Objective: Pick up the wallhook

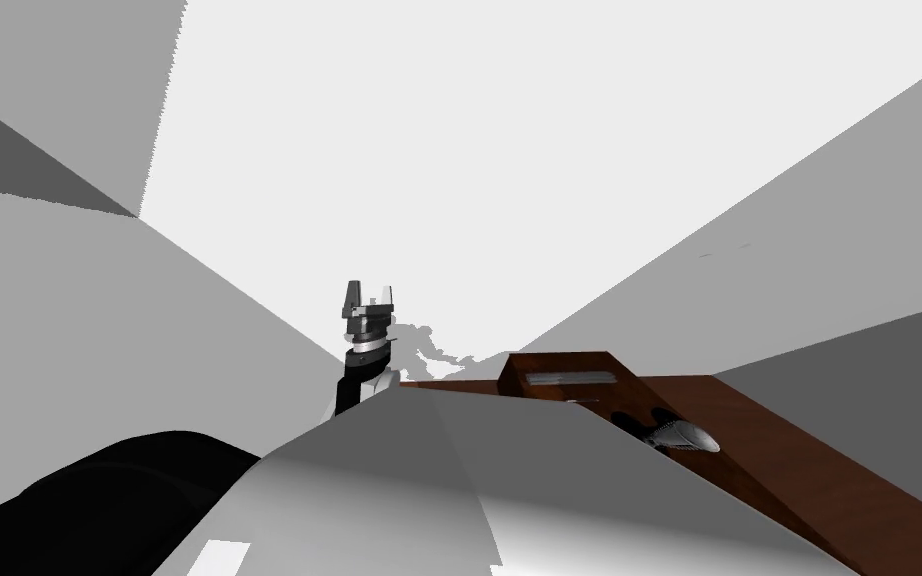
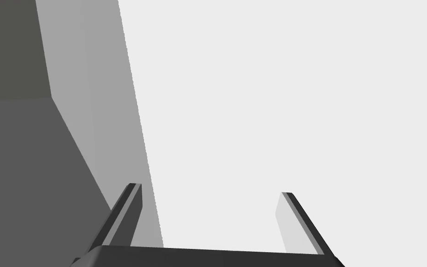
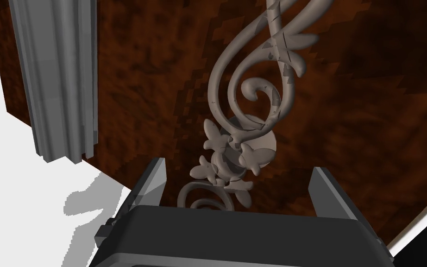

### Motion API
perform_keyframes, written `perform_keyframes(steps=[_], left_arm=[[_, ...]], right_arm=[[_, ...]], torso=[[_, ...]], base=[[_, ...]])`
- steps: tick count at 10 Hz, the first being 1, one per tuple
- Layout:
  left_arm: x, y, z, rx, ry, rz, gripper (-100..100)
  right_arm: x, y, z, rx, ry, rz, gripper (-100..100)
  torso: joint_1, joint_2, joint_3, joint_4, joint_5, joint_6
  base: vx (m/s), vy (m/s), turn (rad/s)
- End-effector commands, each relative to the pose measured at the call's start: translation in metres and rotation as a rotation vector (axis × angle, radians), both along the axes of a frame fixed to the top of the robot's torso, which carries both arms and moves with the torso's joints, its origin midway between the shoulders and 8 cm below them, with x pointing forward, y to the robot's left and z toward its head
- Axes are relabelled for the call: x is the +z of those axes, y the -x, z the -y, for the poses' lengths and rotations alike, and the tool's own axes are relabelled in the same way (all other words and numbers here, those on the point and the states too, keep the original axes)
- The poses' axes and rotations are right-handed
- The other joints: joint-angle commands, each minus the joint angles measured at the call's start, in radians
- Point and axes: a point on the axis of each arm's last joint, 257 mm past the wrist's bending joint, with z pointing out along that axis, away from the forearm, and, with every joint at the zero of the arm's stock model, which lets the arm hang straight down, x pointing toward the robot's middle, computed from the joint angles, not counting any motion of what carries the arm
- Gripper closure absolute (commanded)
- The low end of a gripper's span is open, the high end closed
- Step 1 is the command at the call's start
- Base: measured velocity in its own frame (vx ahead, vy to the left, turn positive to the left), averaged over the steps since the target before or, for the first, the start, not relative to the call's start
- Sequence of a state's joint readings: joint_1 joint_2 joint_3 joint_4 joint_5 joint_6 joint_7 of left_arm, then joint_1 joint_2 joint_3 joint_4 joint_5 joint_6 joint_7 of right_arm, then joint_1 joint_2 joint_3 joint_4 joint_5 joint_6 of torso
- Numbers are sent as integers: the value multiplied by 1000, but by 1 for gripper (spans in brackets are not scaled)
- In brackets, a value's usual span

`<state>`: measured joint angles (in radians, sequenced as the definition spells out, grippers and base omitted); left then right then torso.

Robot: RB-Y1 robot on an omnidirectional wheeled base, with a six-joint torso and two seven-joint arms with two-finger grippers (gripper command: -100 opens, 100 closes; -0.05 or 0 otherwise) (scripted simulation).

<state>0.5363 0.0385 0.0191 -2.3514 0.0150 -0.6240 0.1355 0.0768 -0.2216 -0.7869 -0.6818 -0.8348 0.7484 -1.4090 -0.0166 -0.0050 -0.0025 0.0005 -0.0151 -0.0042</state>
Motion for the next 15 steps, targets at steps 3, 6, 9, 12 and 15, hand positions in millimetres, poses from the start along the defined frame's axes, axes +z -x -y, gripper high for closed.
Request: perform_keyframes(steps=[3, 6, 9, 12, 15], left_arm=[[0, 0, 0, 0, 0, 0, 0], [0, 0, 0, 0, 0, 0, 0], [0, 0, 0, 0, 0, 0, 0], [0, 0, 0, 0, 0, 0, 0], [0, 0, 0, 0, 0, 0, 0]], right_arm=[[-3, 0, -2, -14, 1, 1, 100], [-1, -6, -2, -13, 0, 11, 100], [2, -3, -1, 15, -1, 3, 100], [10, -5, 1, 60, -3, 2, 100], [11, -5, 1, 66, -3, 1, 0]], torso=[[-3, -4, -2, -1, -3, -1], [-9, -5, -5, -5, -6, 3], [-10, -5, -5, -5, -6, 3], [-7, -9, -8, -7, -5, 4], [-9, -8, -7, -7, -6, 3]], base=[[-16, -17, 47], [4, 2, 10], [14, 5, -96], [54, 40, -187], [17, 17, -42]])
